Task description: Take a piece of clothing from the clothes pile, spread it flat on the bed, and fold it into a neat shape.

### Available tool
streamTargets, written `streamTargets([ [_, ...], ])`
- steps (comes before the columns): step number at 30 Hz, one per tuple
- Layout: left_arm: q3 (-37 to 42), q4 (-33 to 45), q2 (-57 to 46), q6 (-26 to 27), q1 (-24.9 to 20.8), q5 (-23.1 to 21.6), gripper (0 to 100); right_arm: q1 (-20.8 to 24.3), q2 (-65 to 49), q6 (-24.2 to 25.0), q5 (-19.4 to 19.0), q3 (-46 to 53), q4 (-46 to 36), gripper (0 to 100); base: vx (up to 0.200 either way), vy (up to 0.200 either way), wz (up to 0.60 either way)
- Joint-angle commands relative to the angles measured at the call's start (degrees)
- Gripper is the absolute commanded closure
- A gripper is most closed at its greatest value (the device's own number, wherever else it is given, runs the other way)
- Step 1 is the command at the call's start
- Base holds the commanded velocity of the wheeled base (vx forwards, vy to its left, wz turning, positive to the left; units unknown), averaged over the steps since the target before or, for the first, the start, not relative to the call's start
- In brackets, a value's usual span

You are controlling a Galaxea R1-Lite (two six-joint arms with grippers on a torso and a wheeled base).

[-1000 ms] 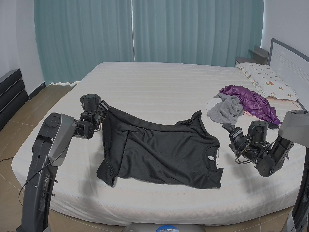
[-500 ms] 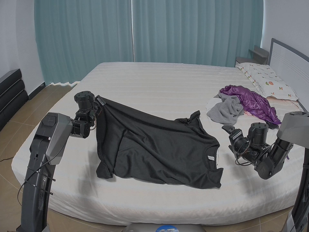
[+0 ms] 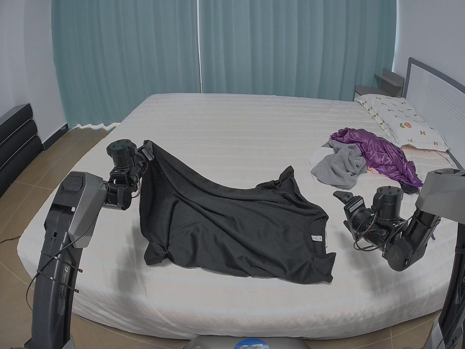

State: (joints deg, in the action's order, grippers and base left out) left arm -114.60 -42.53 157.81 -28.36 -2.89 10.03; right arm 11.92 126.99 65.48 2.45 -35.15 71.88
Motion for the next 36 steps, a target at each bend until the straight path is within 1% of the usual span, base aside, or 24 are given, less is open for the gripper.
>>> streamTargets([
  [1, 0.0, 0.1, 1.9, 0.0, -0.1, 0.0, 0, 0.0, -0.1, 0.0, 0.0, 0.3, 0.0, 0, 0.000, 0.000, 0.00],
  [8, 0.5, 1.0, 1.5, -0.5, 0.7, 1.0, 0, 0.0, -0.5, -0.1, -0.1, 1.8, 1.2, 0, 0.000, 0.000, 0.00],
  [9, 3.3, 4.3, -0.7, -0.6, 1.7, 1.2, 0, 0.0, -0.6, -0.1, -0.2, 2.8, 2.0, 0, 0.000, 0.000, 0.00],
  [13, 7.6, 13.1, -4.5, -0.6, 2.9, 0.2, 0, 0.1, -0.5, -0.2, -0.2, 3.2, 2.1, 0, 0.000, 0.000, 0.00],
  [17, 14.6, 13.8, -7.1, -0.6, 3.7, -4.2, 0, 0.4, -0.6, -0.2, -0.2, 3.3, 2.1, 0, 0.000, 0.000, 0.00],
  [18, 14.9, 13.8, -7.2, -0.6, 3.7, -4.5, 0, 0.4, -0.6, -0.2, -0.2, 3.3, 2.1, 0, 0.000, 0.000, 0.00],
  [19, 18.1, 13.7, -8.7, -0.6, 3.8, -7.2, 0, 0.4, -0.5, -0.2, -0.2, 3.3, 2.1, 0, 0.000, 0.000, 0.00],
  [21, 20.6, 13.7, -9.8, -0.8, 3.9, -9.3, 0, 0.3, -0.5, -0.2, -0.2, 3.3, 2.1, 0, 0.000, 0.000, 0.00],
  [24, 21.4, 13.7, -10.4, -1.6, 3.9, -9.9, 0, 0.4, -0.5, -0.2, -0.2, 3.3, 2.1, 0, 0.000, 0.000, 0.00],
  [25, 22.1, 13.8, -11.3, -4.3, 3.8, -9.9, 0, 0.4, -0.6, -0.2, -0.2, 3.4, 2.1, 0, 0.000, 0.000, 0.00],
  [28, 26.4, 13.7, -14.7, -8.4, 3.7, -11.0, 0, 0.4, -0.9, -0.2, -0.2, 3.8, 2.1, 0, 0.000, 0.000, 0.00],
  [29, 28.6, 13.7, -16.4, -9.3, 3.5, -11.9, 0, 0.4, -1.3, -0.2, -0.3, 4.1, 2.1, 0, 0.000, 0.000, 0.00],
  [30, 29.7, 13.7, -17.1, -9.5, 3.5, -12.1, 0, 0.4, -1.5, -0.2, -0.3, 4.2, 2.1, 0, 0.000, 0.000, 0.00],
  [32, 34.7, 13.8, -20.6, -10.7, 3.3, -12.1, 0, 0.4, -2.4, -0.2, -0.8, 4.9, 2.0, 0, 0.000, 0.000, 0.00],
  [34, 39.3, 13.7, -23.6, -13.8, 3.2, -12.1, 0, 0.4, -3.1, -0.3, -1.5, 6.0, 2.0, 0, 0.000, 0.000, 0.00],
  [35, 41.0, 13.7, -24.8, -15.2, 3.2, -12.1, 0, 0.4, -3.3, -0.3, -1.8, 6.4, 2.0, 0, 0.000, 0.000, 0.00],
  [36, 41.0, 13.7, -24.8, -15.2, 3.2, -12.1, 0, 0.4, -3.3, -0.3, -1.8, 6.4, 2.0, 0, 0.000, 0.000, 0.00],
])
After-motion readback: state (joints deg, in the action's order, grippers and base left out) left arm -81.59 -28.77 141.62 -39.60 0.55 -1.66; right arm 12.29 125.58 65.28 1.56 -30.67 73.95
